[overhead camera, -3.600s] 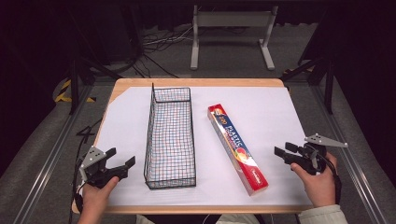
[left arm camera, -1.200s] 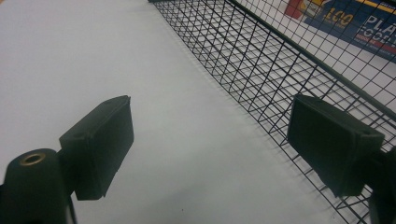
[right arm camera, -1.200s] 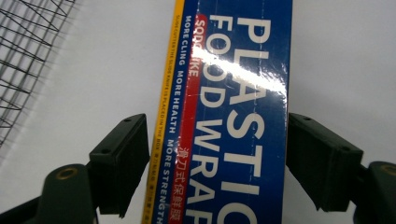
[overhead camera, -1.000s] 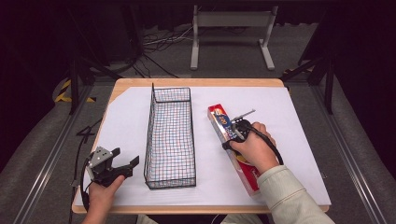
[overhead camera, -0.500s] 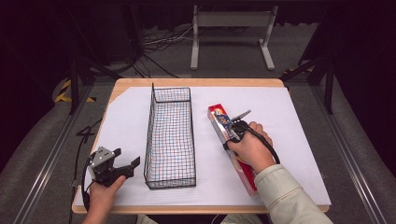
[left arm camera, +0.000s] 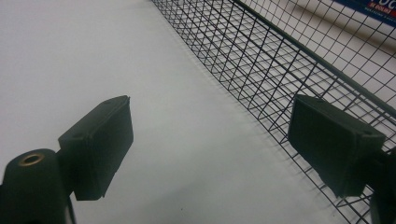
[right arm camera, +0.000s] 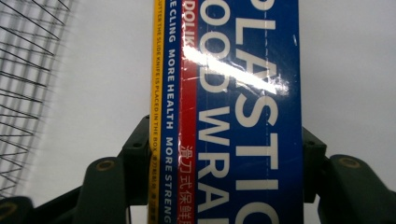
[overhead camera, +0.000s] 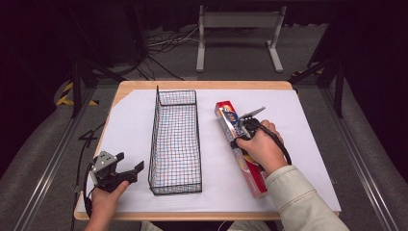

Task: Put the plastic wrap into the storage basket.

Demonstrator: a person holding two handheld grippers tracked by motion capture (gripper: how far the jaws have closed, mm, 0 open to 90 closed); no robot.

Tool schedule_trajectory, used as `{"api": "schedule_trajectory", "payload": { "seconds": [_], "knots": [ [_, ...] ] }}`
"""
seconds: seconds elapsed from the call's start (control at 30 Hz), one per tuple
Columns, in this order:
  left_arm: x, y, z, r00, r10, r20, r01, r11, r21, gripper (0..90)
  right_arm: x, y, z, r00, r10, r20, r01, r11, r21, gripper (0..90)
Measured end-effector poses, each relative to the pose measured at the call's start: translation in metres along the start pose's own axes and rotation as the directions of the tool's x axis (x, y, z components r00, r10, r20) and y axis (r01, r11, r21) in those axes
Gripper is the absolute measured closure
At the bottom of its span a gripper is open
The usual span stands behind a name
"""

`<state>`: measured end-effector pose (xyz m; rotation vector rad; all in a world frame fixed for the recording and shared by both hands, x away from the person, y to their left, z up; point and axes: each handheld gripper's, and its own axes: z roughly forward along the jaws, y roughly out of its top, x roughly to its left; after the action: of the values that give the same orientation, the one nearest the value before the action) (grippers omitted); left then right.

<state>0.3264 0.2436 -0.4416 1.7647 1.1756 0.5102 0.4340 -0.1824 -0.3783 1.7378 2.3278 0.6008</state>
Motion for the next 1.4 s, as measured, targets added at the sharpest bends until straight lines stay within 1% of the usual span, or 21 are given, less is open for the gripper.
{"api": "schedule_trajectory", "payload": {
  "seconds": [0.03, 0.17, 0.23, 0.4, 0.43, 0.47, 0.5, 0.53, 0.57, 0.67, 0.8, 0.83, 0.93, 1.0, 1.03, 1.2, 1.33, 1.4],
  "knots": [
    [0.000, 0.000, 0.000, 1.0000, -0.001, 0.001, 0.001, 1.0000, 0.000, 14.8, 0.001, 0.003, -0.005, 1.0000, 0.004, -0.006, -0.004, 1.000, -0.010, 41.0],
    [0.001, 0.000, 0.000, 1.0000, -0.005, 0.005, 0.005, 1.0000, -0.001, 14.7, 0.002, 0.007, -0.012, 0.9999, 0.008, -0.008, -0.008, 1.000, -0.019, 41.0],
    [0.002, 0.000, 0.000, 1.0000, -0.007, 0.005, 0.007, 1.0000, -0.002, 14.7, 0.002, 0.010, -0.017, 0.9998, 0.009, -0.018, -0.010, 1.000, -0.024, 41.0],
    [0.002, -0.001, 0.000, 1.0000, -0.006, 0.005, 0.006, 1.0000, -0.005, 14.7, 0.002, 0.016, -0.026, 0.9988, 0.033, -0.037, -0.034, 0.999, -0.039, 41.0],
    [0.002, -0.001, -0.001, 0.9999, -0.008, 0.008, 0.008, 1.0000, -0.003, 14.5, 0.003, 0.019, -0.031, 0.9981, 0.038, -0.048, -0.039, 0.999, -0.030, 41.0],
    [0.002, -0.001, 0.000, 0.9999, -0.010, 0.012, 0.010, 0.9999, -0.005, 14.5, 0.003, 0.019, -0.031, 0.9981, 0.038, -0.048, -0.039, 0.999, -0.030, 41.0],
    [0.002, -0.001, 0.000, 0.9999, -0.010, 0.012, 0.010, 0.9999, -0.003, 14.4, 0.006, 0.021, -0.034, 0.9986, 0.034, -0.040, -0.035, 0.999, -0.023, 41.0],
    [0.002, -0.001, -0.001, 0.9999, -0.010, 0.010, 0.010, 1.0000, -0.002, 14.4, 0.007, 0.022, -0.035, 0.9986, 0.040, -0.034, -0.040, 0.999, -0.018, 41.0],
    [0.002, -0.001, -0.001, 0.9999, -0.010, 0.010, 0.010, 1.0000, -0.002, 14.4, 0.008, 0.022, -0.036, 0.9988, 0.040, -0.028, -0.040, 0.999, -0.021, 41.0],
    [0.003, -0.001, -0.001, 0.9998, -0.015, 0.009, 0.015, 0.9999, -0.006, 14.4, 0.010, 0.025, -0.039, 0.9988, 0.033, -0.036, -0.034, 0.999, -0.034, 40.9],
    [0.003, -0.002, -0.002, 0.9999, -0.012, 0.006, 0.012, 0.9999, -0.004, 14.4, 0.014, 0.028, -0.042, 0.9986, 0.037, -0.038, -0.039, 0.998, -0.054, 40.9],
    [0.004, -0.002, -0.003, 0.9999, -0.012, 0.005, 0.012, 0.9999, -0.004, 14.4, 0.015, 0.029, -0.043, 0.9986, 0.036, -0.039, -0.038, 0.998, -0.051, 40.9],
    [0.003, -0.004, -0.004, 0.9999, -0.012, -0.001, 0.012, 0.9999, -0.004, 14.4, 0.018, 0.033, -0.045, 0.9972, 0.051, -0.054, -0.053, 0.998, -0.029, 40.8],
    [0.003, -0.004, -0.005, 1.0000, 0.001, -0.005, -0.001, 1.0000, -0.002, 14.3, 0.021, 0.036, -0.048, 0.9971, 0.056, -0.051, -0.058, 0.998, -0.040, 40.8],
    [0.003, -0.004, -0.006, 1.0000, -0.004, -0.008, 0.004, 1.0000, -0.003, 14.3, 0.022, 0.038, -0.049, 0.9969, 0.060, -0.051, -0.062, 0.997, -0.047, 40.8],
    [0.003, -0.004, -0.006, 1.0000, -0.001, -0.006, 0.001, 1.0000, -0.005, 14.3, 0.027, 0.045, -0.057, 0.9952, 0.093, -0.030, -0.095, 0.993, -0.064, 40.8],
    [0.003, -0.004, -0.006, 1.0000, 0.001, -0.004, -0.001, 1.0000, -0.003, 14.4, 0.031, 0.050, -0.063, 0.9924, 0.117, -0.040, -0.119, 0.990, -0.074, 40.9],
    [0.003, -0.004, -0.006, 1.0000, 0.001, -0.004, -0.001, 1.0000, -0.007, 14.3, 0.032, 0.051, -0.064, 0.9920, 0.118, -0.044, -0.121, 0.990, -0.077, 40.8]
  ]
}}
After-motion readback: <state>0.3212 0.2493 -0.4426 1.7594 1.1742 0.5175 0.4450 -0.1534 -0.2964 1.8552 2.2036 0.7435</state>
